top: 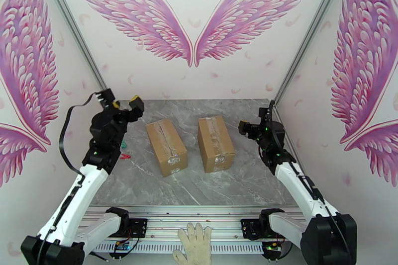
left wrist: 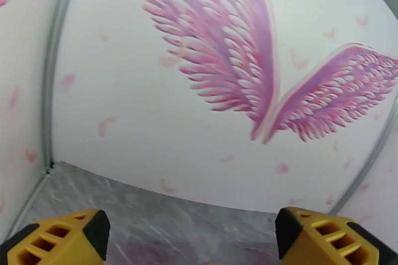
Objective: Unpack the express box
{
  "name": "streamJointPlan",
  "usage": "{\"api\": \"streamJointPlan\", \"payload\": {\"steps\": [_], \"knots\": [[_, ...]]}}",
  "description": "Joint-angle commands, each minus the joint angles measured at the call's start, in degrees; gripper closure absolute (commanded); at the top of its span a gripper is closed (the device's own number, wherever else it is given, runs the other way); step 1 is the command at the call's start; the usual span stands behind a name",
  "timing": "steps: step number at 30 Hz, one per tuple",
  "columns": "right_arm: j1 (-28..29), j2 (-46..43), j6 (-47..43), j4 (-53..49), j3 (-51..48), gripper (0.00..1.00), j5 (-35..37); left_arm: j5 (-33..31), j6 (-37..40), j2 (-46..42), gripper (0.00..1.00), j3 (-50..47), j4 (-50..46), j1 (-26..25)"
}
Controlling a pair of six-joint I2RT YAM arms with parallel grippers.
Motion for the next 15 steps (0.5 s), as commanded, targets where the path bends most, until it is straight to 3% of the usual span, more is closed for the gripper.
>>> {"api": "streamJointPlan", "payload": {"steps": [1, 8, 11, 15], "knots": [[0.1, 2.7, 4.6, -15.4, 5.2, 0.06, -6.4, 5.0, -6.8, 9.5, 0.08, 7.3, -10.5, -6.3], [0.3, 2.9, 8.4, -17.8, 4.6, 0.08, -9.7, 3.5, -18.9, 30.9, 0.08, 27.6, -18.2, -18.9], [0.2, 3.5, 9.4, -19.8, 4.4, 0.08, -9.6, 4.4, -22.8, 37.9, 0.08, 34.7, -23.3, -20.8], [0.2, 4.4, 9.7, -22.2, 4.4, 0.08, -10.5, 5.0, -30.7, 41.0, 0.07, 33.6, -24.0, -21.0]]}}
